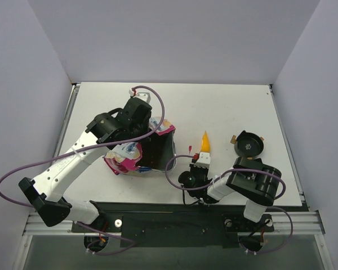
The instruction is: Serve the pet food
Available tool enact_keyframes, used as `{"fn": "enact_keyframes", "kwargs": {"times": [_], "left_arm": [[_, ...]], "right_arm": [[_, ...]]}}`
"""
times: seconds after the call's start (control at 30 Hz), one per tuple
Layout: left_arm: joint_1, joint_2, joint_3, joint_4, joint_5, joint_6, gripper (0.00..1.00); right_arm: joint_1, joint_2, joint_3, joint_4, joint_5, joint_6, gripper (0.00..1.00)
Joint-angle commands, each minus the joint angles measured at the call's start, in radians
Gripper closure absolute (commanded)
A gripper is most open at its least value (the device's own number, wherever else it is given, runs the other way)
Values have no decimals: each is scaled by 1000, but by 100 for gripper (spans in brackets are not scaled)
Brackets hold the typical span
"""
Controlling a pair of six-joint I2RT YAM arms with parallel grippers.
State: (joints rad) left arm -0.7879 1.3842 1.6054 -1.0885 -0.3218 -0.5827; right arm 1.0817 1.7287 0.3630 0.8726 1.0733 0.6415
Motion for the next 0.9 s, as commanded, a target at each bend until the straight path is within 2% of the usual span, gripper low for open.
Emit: {"fn": "enact_keyframes", "kwargs": {"times": [0.0,0.03,0.13,0.17,0.27,0.3,0.43,0.53,0.67,0.77,0.87], "left_arm": [[-13,-50,-10,117,59,-29,100],[-19,-42,-13,118,72,-20,100],[-31,-14,-12,105,99,4,100],[-34,8,-6,93,99,7,100],[-45,51,16,58,128,18,100],[-48,58,24,49,132,27,100],[-94,93,27,39,139,43,100],[-137,118,27,53,165,46,100],[-159,160,27,116,200,6,100],[-151,231,112,111,194,-17,100],[-149,332,207,101,184,12,100]], "right_arm": [[-2,-13,-26,-268,-13,156,100],[-2,-82,-29,-297,-36,158,100],[-20,-297,8,-629,-224,196,100],[-19,-417,34,-729,-251,219,100],[-58,-631,74,-1052,-511,279,100],[-57,-729,89,-1099,-548,296,100],[-62,-934,96,-1256,-850,363,100],[-63,-1012,99,-1293,-924,400,100],[-135,-1051,170,-1356,-958,293,100],[-276,-1043,272,-1544,-974,172,100],[-304,-1002,452,-1720,-906,123,100]]}}
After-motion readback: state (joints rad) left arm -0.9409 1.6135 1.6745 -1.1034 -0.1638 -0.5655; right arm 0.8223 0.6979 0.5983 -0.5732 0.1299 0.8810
